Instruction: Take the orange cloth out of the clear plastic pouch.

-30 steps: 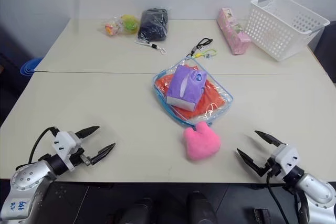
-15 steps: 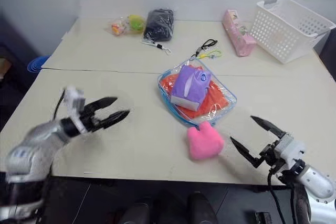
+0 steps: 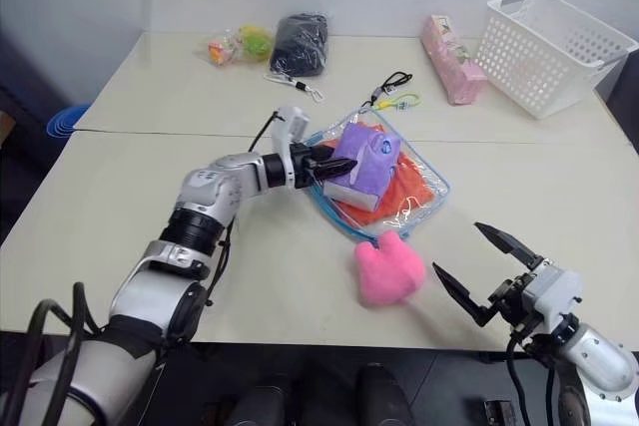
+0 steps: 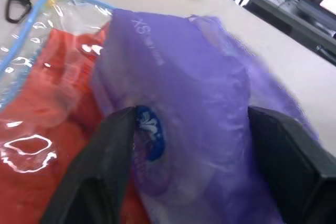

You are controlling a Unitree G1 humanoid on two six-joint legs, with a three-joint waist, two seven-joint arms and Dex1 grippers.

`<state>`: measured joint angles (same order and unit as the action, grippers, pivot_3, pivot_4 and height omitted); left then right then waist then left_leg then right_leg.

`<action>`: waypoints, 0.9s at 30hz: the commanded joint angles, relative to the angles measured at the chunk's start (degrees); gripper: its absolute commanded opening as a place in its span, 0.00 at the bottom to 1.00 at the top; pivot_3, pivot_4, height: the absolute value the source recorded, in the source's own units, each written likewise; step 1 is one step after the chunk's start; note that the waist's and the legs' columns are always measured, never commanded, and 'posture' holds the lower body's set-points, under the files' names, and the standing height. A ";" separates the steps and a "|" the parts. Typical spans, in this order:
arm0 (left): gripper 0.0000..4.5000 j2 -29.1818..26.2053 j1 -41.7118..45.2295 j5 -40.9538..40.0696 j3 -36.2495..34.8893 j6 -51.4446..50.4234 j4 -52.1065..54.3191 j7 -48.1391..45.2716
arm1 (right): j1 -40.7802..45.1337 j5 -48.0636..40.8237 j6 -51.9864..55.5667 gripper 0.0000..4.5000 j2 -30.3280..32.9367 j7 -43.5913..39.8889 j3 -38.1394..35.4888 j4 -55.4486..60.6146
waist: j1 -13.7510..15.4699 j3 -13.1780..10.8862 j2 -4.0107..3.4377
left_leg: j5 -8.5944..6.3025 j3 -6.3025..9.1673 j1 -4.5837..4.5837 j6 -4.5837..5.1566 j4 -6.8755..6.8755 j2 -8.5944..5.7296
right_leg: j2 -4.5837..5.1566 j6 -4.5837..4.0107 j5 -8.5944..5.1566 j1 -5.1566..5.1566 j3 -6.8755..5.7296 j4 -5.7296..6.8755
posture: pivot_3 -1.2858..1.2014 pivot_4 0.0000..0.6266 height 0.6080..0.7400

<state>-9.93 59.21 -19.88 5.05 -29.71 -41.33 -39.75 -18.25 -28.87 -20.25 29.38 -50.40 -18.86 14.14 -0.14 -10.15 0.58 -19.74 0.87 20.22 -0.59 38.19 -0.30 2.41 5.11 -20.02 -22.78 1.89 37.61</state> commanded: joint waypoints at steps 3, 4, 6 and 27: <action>0.38 1.62 1.75 2.53 0.58 1.14 -1.66 -2.86 | -2.75 1.09 -1.52 1.00 -2.00 2.26 -0.62 4.67 | 0.22 -0.01 0.01 | 0.04 0.05 0.00 -0.07 0.02 0.00 | 0.01 0.00 0.00 -0.01 -0.01 0.05 | 0.52 0.24 1.00; 0.32 1.80 1.80 2.71 0.33 1.43 -1.83 -3.11 | -3.06 1.33 -1.53 1.00 -2.25 2.56 -0.49 5.07 | 0.22 -0.01 0.02 | 0.05 0.05 0.00 -0.06 0.04 -0.01 | 0.01 0.00 0.00 0.00 -0.01 0.06 | 0.52 0.24 1.00; 0.18 2.10 1.87 2.09 -0.90 0.61 -1.56 -3.50 | -3.41 1.68 -1.56 1.00 -2.56 2.97 -0.34 5.61 | 0.22 -0.01 0.01 | 0.05 0.05 0.01 -0.06 0.05 -0.02 | 0.02 0.00 0.00 0.00 0.00 0.08 | 0.52 0.24 1.00; 0.03 -18.74 -34.32 -5.83 -45.48 -7.16 35.64 31.40 | 10.82 1.85 -0.62 1.00 -0.14 -6.36 11.53 1.00 | -0.65 0.04 0.20 | 0.14 0.14 0.09 -0.23 0.01 0.06 | 0.07 -0.01 0.00 -0.34 0.01 0.31 | 0.52 0.24 1.00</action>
<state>-26.85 25.79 -27.71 -38.00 -37.28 -8.02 -11.80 -7.81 -26.09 -19.80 28.74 -54.84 -8.12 15.14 -0.78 -10.11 0.78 -19.61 1.01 20.31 -0.80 38.20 -0.28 2.51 5.10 -20.02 -23.09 1.90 37.89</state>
